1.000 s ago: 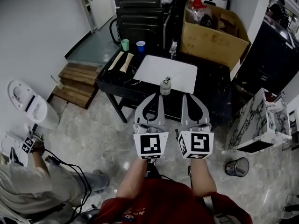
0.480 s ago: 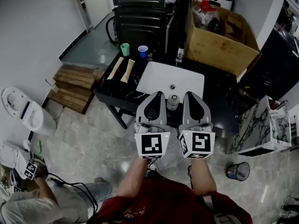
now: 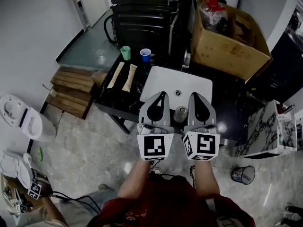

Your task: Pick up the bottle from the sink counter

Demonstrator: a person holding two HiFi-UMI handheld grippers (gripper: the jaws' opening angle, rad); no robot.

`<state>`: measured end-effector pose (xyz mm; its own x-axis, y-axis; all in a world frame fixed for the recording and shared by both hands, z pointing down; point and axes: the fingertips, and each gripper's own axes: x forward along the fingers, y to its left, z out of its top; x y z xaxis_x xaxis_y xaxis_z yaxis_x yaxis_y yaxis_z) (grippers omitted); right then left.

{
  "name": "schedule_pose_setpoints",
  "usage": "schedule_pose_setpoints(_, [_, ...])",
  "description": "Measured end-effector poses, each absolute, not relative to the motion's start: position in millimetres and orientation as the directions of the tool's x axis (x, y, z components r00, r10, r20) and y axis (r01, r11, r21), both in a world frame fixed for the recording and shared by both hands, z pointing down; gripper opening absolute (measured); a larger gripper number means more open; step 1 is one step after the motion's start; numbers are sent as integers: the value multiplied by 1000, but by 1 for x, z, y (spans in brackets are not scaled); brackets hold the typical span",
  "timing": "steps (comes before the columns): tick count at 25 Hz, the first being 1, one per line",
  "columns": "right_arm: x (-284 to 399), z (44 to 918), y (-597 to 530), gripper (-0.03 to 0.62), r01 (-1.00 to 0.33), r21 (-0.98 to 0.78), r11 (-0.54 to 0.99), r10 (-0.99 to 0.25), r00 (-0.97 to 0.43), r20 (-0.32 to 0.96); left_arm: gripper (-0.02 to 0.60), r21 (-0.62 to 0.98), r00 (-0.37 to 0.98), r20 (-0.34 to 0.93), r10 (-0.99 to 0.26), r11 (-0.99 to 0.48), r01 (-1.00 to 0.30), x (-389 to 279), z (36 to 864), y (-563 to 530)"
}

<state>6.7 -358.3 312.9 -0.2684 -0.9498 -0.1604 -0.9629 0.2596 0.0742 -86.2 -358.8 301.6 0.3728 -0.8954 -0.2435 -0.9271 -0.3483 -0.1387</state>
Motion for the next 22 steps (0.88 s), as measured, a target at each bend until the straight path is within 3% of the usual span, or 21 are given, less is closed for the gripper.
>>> schedule_pose_setpoints(22, [79,301,-438,2,-941,62,331,-921,-337,-196,3,-157,320,-266,-909,-287,-945,-13,287,-437])
